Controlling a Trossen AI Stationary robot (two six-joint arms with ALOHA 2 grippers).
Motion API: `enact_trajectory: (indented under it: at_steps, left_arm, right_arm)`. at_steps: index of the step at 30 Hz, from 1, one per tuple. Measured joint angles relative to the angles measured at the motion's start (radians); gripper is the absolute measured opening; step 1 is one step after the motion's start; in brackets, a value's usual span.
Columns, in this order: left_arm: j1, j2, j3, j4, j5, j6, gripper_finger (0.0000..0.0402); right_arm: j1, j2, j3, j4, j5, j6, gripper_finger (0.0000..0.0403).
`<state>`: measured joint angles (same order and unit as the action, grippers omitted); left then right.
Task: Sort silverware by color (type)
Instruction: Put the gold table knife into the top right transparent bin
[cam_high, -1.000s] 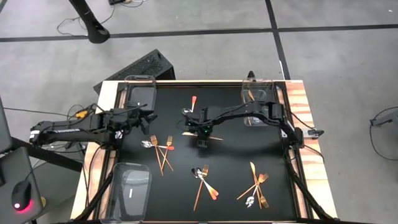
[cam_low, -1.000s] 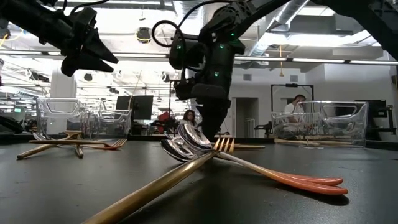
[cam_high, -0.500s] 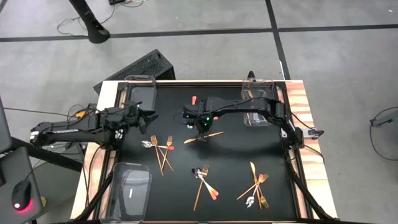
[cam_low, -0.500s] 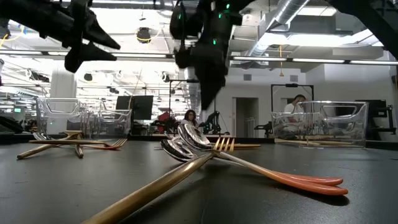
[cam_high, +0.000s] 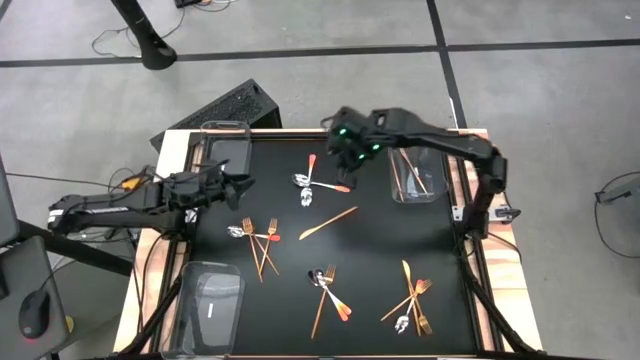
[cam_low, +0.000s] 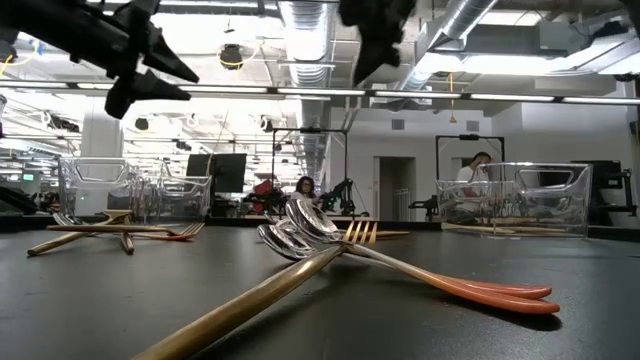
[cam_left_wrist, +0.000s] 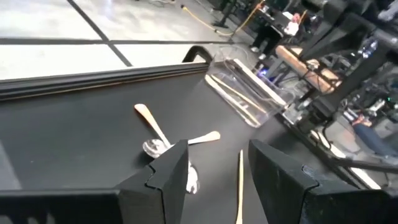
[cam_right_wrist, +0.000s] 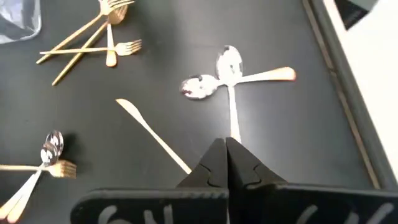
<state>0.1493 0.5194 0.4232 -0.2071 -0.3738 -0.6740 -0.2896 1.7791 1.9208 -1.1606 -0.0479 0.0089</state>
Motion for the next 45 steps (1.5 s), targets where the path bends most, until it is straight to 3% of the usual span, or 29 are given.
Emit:
enact_trajectory:
  at_steps: [4, 10, 16, 21, 26, 34, 38, 45]
  left_arm:
    - [0.000, 0.102, 0.000, 0.129, 0.003, -0.005, 0.0155]
    - [0.000, 0.280, 0.000, 0.340, 0.009, -0.034, 0.0155]
    - [-0.005, 0.496, 0.000, 0.579, 0.045, -0.049, 0.0155]
    - [-0.027, 0.723, 0.024, 0.790, 0.083, 0.032, 0.0155]
    - [-0.059, 0.974, 0.201, 0.714, 0.168, 0.176, 0.0155]
    - [-0.071, 1.310, 0.529, 0.372, 0.156, 0.205, 0.0178]
    - [-0.078, 1.396, 0.612, 0.295, 0.182, 0.208, 0.0187]
    - [-0.110, 1.446, 0.626, 0.292, 0.181, 0.209, 0.0189]
  right_arm:
    - [-0.029, -0.120, -0.109, -0.015, 0.042, -0.009, 0.0003]
    - [-0.093, -0.347, -0.423, 0.076, 0.048, 0.041, 0.0008]
    - [-0.112, -0.533, -0.719, 0.205, 0.051, 0.204, 0.0031]
    - [-0.052, -0.632, -0.829, 0.328, 0.057, 0.369, 0.0037]
    - [0.058, -0.695, -0.858, 0.357, 0.204, 0.481, 0.0038]
    - [0.169, -0.739, -0.861, 0.284, 0.334, 0.550, 0.0039]
    - [0.188, -0.740, -0.861, 0.233, 0.348, 0.561, 0.0039]
    - [0.241, -0.740, -0.861, 0.164, 0.403, 0.610, 0.0040]
